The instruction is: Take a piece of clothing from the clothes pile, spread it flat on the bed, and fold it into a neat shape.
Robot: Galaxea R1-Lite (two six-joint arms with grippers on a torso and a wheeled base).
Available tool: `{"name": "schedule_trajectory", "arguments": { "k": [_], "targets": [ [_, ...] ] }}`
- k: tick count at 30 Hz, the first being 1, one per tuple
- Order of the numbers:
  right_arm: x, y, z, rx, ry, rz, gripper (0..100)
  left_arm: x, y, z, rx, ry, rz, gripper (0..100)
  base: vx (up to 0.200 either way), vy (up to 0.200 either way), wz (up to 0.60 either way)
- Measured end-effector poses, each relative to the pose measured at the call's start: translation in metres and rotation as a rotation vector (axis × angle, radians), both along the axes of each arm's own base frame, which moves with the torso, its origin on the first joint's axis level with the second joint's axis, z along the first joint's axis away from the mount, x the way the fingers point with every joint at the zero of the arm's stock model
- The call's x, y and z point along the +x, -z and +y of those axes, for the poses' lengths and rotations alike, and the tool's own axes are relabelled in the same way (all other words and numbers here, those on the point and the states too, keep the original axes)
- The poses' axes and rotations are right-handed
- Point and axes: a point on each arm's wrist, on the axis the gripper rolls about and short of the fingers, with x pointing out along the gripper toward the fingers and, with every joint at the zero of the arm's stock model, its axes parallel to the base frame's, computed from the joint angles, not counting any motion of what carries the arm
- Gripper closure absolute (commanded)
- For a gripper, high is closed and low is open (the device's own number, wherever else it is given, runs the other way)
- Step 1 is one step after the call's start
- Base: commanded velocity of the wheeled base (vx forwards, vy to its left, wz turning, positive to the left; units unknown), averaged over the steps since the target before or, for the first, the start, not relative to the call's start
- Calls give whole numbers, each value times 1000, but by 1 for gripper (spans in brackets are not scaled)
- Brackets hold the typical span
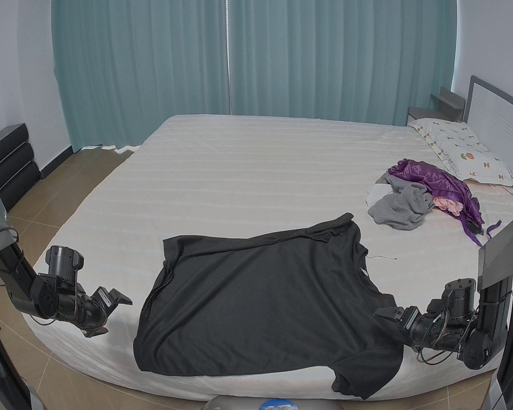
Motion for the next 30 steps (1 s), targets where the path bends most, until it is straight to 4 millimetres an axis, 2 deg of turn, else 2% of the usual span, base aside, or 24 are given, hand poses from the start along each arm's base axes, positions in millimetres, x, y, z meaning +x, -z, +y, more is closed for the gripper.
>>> {"name": "schedule_trajectory", "arguments": {
  "k": [8,16,26,30],
  "targets": [
    [0,0,0,0,-1,0,0,14,-9,-1,4,7,-59,0,0,0,0],
    [0,0,1,1,-6,1,0,46,-26,-17,12,67,-170,0,0,0,0],
    [1,3,1,2,-5,9,0,127,-36,-42,33,138,-334,0,0,0,0],
    [1,3,2,6,-1,12,0,157,-25,-47,65,158,-361,0,0,0,0]
  ]
}}
